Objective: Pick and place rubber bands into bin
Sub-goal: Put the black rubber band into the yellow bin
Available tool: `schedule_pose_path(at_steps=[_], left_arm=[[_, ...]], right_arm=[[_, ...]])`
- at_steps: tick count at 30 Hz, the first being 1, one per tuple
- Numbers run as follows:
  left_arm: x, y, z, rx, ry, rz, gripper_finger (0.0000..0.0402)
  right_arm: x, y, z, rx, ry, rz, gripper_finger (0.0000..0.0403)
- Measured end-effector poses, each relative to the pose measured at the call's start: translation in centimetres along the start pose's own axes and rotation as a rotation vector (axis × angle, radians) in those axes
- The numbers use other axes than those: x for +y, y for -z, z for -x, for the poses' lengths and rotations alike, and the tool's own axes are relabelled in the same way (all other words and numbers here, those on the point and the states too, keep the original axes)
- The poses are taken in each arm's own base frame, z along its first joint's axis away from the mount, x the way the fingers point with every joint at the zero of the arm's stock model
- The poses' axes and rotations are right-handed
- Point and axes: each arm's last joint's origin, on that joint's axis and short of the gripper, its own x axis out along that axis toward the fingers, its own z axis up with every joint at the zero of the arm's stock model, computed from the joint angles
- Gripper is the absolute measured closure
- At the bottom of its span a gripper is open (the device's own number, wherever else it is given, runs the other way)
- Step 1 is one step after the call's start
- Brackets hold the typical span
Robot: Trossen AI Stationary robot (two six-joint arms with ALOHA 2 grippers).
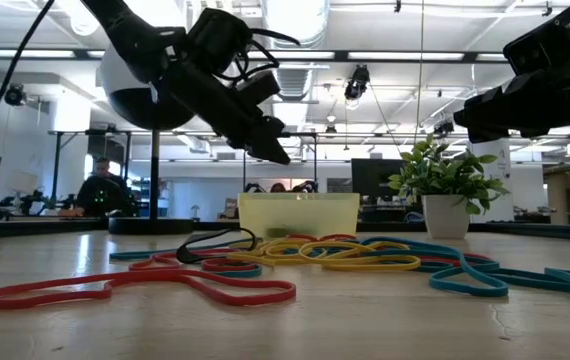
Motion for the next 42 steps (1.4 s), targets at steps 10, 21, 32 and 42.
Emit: schedule_pose_path(at_steps=[10, 21, 32, 42], left_arm=[[-2.7, 0.6, 3.2, 0.156, 0.270, -0.076, 0.0285], [-7.3, 1.2, 7.3, 0.235, 0.556, -0.136, 0.0285], [-10.0, 1.7, 9.5, 0.248, 0.693, -0.033, 0.0285], [-11.9, 2.2, 10.7, 0.172, 0.759, 0.019, 0.0285]], right_arm=[[0.0, 0.3, 0.0, 0.035, -0.001, 0.023, 0.0335], [0.0, 0.4, -0.1, 0.042, -0.002, 0.025, 0.0335], [0.0, 0.4, -0.1, 0.041, -0.002, 0.025, 0.0335], [0.0, 0.4, -0.1, 0.041, -0.002, 0.025, 0.0335]])
